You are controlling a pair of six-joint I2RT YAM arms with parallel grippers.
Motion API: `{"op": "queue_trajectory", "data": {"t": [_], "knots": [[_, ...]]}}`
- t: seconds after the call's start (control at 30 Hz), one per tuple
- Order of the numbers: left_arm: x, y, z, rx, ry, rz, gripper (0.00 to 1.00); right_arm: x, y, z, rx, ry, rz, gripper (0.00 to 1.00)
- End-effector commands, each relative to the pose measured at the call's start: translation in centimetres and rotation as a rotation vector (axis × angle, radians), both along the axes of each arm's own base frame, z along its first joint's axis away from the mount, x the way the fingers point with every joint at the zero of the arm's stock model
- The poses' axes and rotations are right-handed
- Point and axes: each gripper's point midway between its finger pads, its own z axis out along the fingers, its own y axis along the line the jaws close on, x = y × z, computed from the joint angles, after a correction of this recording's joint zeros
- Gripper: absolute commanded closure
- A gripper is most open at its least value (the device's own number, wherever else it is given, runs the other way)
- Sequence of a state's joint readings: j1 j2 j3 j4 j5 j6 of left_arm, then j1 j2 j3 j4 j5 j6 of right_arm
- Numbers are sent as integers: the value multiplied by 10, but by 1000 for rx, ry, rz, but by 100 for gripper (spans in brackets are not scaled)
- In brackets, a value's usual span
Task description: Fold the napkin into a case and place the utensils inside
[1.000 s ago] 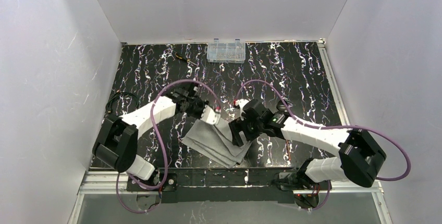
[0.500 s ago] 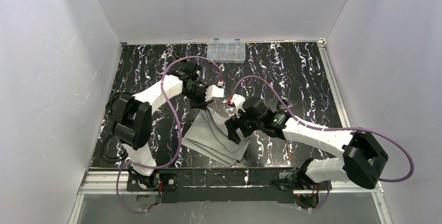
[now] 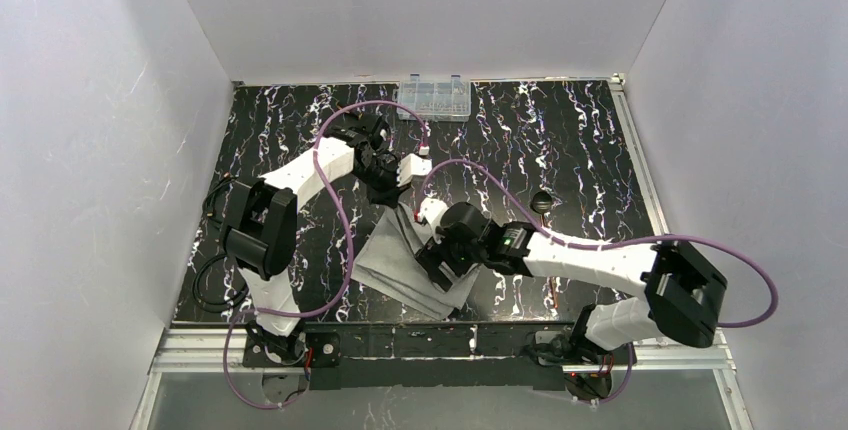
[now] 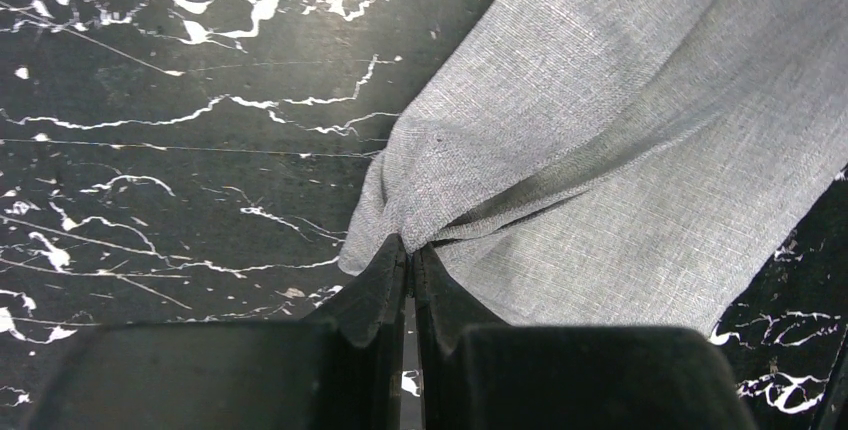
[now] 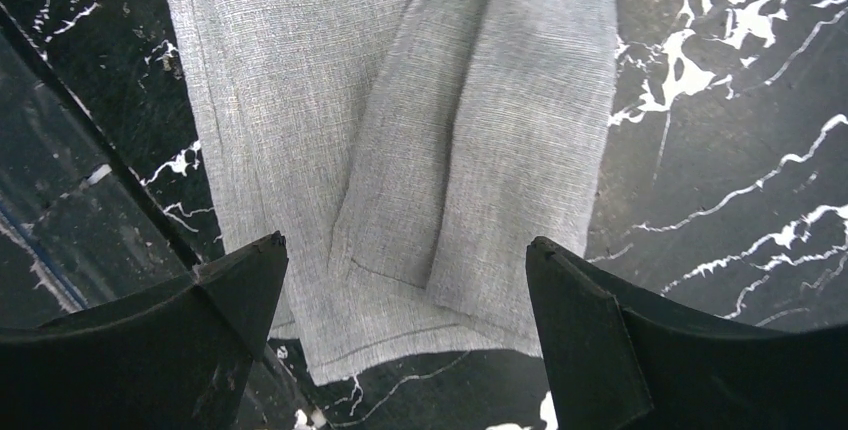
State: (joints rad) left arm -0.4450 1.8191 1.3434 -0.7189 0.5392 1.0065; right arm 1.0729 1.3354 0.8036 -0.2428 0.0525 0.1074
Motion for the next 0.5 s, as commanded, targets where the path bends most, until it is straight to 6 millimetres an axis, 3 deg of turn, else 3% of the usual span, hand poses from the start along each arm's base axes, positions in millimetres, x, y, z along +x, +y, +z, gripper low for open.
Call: {"op": "queue_trajectory", "data": {"t": [0.0,0.37,0.47], "knots": [[7,-2,9,-29,37,55,100,6,18,-8,12,-51,0,1],[3,2,4,-36,48,52,100,12,21,-42,-179,-95,-3,1],[7,0,6,-41,48,61,100,17,22,-39,-186,-124,-21,3]]}}
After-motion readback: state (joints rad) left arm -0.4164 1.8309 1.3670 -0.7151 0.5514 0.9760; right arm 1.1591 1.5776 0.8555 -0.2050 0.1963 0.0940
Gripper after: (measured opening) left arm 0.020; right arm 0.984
